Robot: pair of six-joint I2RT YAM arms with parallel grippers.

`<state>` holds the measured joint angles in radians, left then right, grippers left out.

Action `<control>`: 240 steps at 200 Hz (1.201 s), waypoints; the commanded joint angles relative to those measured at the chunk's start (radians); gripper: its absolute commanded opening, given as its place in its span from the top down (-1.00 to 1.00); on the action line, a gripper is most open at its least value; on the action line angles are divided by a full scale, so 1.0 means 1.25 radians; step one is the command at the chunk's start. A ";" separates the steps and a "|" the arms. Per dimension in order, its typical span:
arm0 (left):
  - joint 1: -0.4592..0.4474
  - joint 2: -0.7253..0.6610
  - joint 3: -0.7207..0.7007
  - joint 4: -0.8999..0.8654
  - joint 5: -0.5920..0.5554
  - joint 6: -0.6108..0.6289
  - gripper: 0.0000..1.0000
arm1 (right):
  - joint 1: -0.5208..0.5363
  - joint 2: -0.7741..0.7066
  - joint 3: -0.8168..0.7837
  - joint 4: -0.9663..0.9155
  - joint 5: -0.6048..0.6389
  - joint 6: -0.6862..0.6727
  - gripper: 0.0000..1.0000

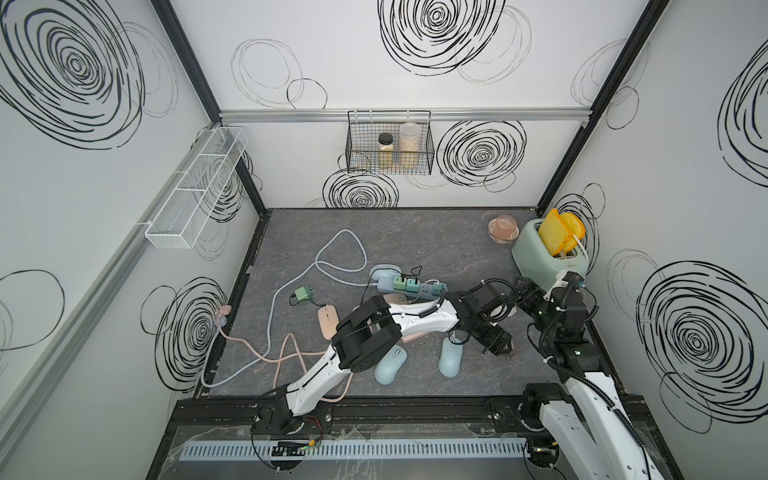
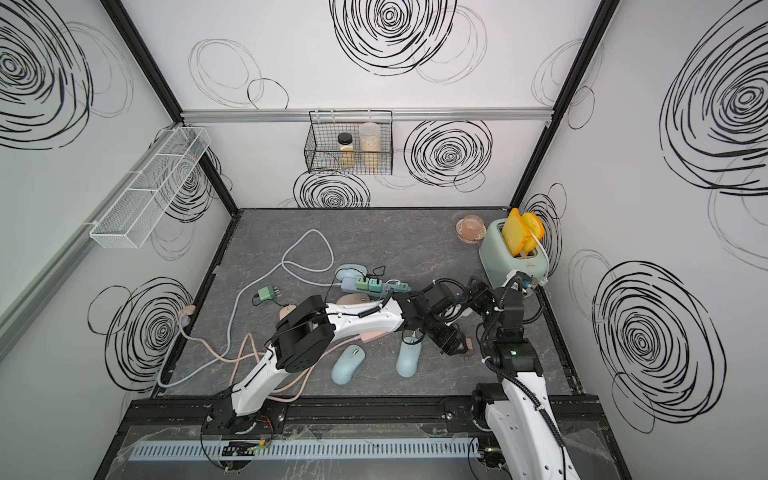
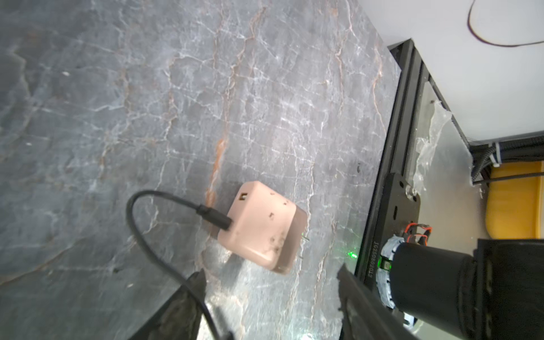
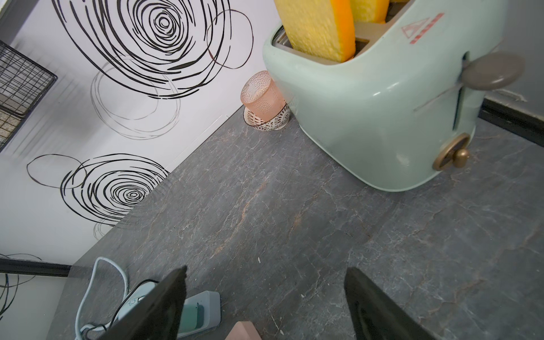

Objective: Unplug the wireless mouse
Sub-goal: Place the plug at the center of the board.

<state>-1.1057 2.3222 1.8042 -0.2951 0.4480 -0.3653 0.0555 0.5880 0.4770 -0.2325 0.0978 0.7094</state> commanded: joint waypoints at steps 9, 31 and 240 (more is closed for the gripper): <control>0.023 -0.096 -0.040 0.049 -0.034 -0.019 -0.58 | 0.007 -0.005 0.005 -0.028 -0.025 -0.010 -0.76; 0.025 -0.174 -0.106 0.094 -0.050 -0.032 -0.60 | 0.008 -0.002 0.005 -0.023 -0.034 -0.012 -0.77; -0.203 -0.348 -0.536 0.196 -0.661 -0.097 -0.87 | 0.007 -0.010 -0.048 -0.012 -0.085 -0.026 -0.78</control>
<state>-1.3613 1.8664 1.1107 -0.0315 -0.3202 -0.4465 0.0616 0.5842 0.4278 -0.2359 -0.0017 0.6838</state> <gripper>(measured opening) 0.930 0.886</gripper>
